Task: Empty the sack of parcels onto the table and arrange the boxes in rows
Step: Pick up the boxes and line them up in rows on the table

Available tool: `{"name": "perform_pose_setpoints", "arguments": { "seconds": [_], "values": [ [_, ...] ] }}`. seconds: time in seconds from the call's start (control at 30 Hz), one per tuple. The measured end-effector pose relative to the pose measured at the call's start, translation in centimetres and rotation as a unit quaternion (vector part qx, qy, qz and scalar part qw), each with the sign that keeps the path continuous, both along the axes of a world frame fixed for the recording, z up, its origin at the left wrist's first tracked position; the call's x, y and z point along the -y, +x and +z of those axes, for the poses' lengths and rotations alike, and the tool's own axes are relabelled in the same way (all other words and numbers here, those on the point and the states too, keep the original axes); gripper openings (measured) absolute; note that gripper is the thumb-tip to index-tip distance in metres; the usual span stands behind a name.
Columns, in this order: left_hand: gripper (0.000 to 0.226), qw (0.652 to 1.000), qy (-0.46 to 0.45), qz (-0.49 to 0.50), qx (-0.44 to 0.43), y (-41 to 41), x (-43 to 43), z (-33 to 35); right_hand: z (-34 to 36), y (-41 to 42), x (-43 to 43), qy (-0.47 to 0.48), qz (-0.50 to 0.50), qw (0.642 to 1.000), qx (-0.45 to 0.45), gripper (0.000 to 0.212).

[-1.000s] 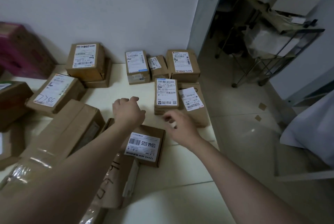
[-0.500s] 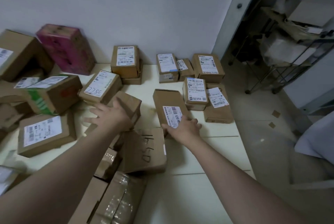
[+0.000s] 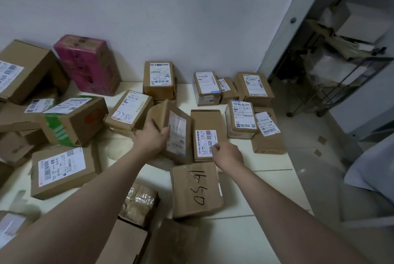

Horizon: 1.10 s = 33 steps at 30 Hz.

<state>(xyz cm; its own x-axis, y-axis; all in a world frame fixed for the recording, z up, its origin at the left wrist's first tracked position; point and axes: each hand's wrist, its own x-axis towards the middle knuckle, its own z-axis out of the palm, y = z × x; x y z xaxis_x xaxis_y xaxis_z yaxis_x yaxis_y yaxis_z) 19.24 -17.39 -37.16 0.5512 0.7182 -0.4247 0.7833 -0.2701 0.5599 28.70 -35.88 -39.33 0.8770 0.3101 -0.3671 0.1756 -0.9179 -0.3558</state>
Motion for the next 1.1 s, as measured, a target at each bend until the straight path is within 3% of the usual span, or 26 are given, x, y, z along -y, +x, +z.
{"name": "perform_pose_setpoints", "arguments": {
  "seconds": [0.07,0.23,0.33,0.5,0.57,0.67,0.77,0.87,0.93,1.0,1.1],
  "values": [
    [0.055,1.000,-0.028,0.006,0.009,1.0,-0.3,0.0,0.4,0.9,-0.8,0.008,-0.018,0.999,0.040,0.029],
    [0.065,0.990,0.110,0.023,0.091,3.8,-3.3,0.9,1.4,4.1,-5.1,0.130,-0.028,0.987,0.084,0.026],
    [0.070,0.979,0.136,0.036,0.150,6.1,-6.6,1.0,2.2,6.2,-9.4,0.215,-0.006,0.976,0.024,0.035],
    [0.082,0.988,0.080,0.050,0.122,10.3,-12.8,-0.8,2.3,10.2,-18.6,0.238,0.035,0.969,-0.059,0.058],
    [0.084,0.991,0.055,0.047,0.112,10.7,-14.6,-2.2,1.1,10.9,-21.6,0.244,-0.025,0.962,-0.123,0.076],
    [0.073,0.989,0.107,0.009,0.104,10.3,-15.8,-3.6,-1.2,9.8,-24.5,0.278,-0.106,0.926,-0.233,0.092],
    [0.061,0.974,0.182,0.035,0.128,9.6,-16.6,-3.5,-2.7,8.6,-26.4,0.333,-0.133,0.889,-0.285,0.087],
    [0.057,0.955,0.239,0.051,0.167,9.8,-15.5,-2.6,-2.4,8.9,-26.1,0.433,-0.157,0.815,-0.352,0.053],
    [0.048,0.945,0.239,0.045,0.220,10.6,-13.8,-2.0,-2.4,9.9,-24.6,0.492,-0.186,0.779,-0.340,0.038],
    [0.039,0.944,0.218,0.019,0.245,11.5,-12.0,-2.1,-2.5,11.0,-22.7,0.523,-0.236,0.763,-0.297,0.039],
    [0.037,0.960,0.202,-0.022,0.193,11.9,-10.6,-3.4,-2.6,12.1,-20.3,0.480,-0.276,0.793,-0.255,0.046]
  ]
}}
